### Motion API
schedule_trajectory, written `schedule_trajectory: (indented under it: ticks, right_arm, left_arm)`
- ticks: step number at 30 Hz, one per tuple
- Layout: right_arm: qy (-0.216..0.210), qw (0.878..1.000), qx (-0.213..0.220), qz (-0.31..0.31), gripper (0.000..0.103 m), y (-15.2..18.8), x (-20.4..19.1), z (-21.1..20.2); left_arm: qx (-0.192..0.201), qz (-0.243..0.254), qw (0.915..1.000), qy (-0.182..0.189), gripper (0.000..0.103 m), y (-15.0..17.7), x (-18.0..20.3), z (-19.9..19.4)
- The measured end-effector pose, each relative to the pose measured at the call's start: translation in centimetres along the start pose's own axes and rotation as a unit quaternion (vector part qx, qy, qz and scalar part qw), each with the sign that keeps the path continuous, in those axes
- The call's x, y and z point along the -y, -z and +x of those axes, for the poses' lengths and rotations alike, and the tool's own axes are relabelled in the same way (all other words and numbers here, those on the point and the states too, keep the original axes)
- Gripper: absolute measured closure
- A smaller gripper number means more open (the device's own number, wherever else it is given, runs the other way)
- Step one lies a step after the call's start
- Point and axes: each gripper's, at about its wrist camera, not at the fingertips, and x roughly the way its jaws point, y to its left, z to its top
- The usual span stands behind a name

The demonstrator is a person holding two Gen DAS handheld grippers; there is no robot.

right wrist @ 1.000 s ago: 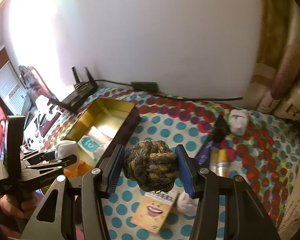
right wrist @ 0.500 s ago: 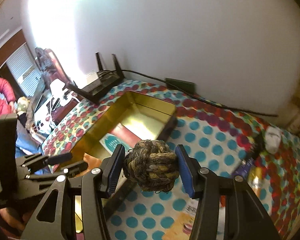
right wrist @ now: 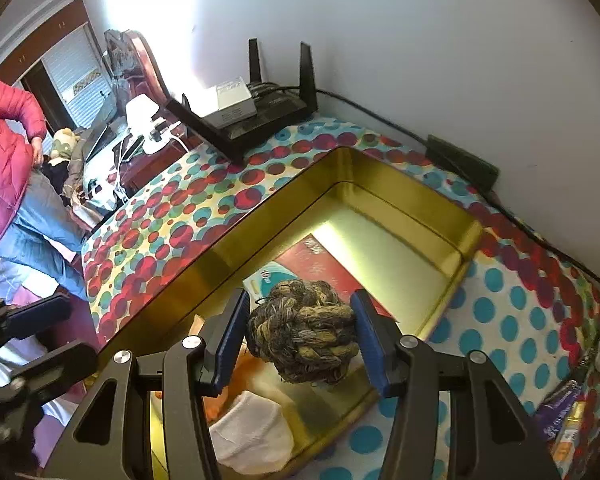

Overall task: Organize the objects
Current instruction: 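Lower the rope ball into the tray and open the right tool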

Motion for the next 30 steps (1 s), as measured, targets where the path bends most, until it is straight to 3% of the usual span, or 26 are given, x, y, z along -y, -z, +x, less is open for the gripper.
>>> schedule_trajectory:
  ticks: [8, 12, 15, 17, 21, 25, 30]
  right_arm:
    - [0.017, 1.000, -0.001, -0.009, 0.052, -0.2, -1.0, 1.4]
    - [0.031, 0.999, 0.011, -0.003, 0.043, -0.3, -0.6, 0.6]
    - [0.041, 0.998, 0.042, 0.020, 0.029, 0.3, 0.7, -2.3]
    - [0.056, 0.996, 0.060, 0.038, 0.026, 1.2, 1.9, -4.5]
    - [0.115, 0.985, 0.072, 0.106, 0.023, 5.0, 6.2, -9.0]
    - [0.185, 0.959, 0.055, 0.206, 0.023, 10.7, 10.7, -12.4]
    - [0.200, 0.941, 0.029, 0.272, 0.023, 14.5, 13.9, -13.1]
  left_arm:
    - [-0.005, 0.010, 0.9999, -0.007, 0.047, 0.0, 0.4, 0.0]
    - [0.003, 0.054, 0.9985, -0.001, 0.047, -0.2, 2.3, 0.0]
    - [0.017, 0.089, 0.9958, 0.008, 0.047, -0.5, 4.1, -0.2]
    - [0.017, 0.117, 0.9928, 0.018, 0.047, -0.7, 5.5, 0.2]
    - [0.008, 0.170, 0.9847, 0.036, 0.047, -0.7, 8.4, 1.1]
    - [0.001, 0.204, 0.9776, 0.054, 0.047, -0.6, 10.9, 1.8]
    - [-0.018, 0.226, 0.9719, 0.065, 0.047, -0.2, 13.1, 2.8]
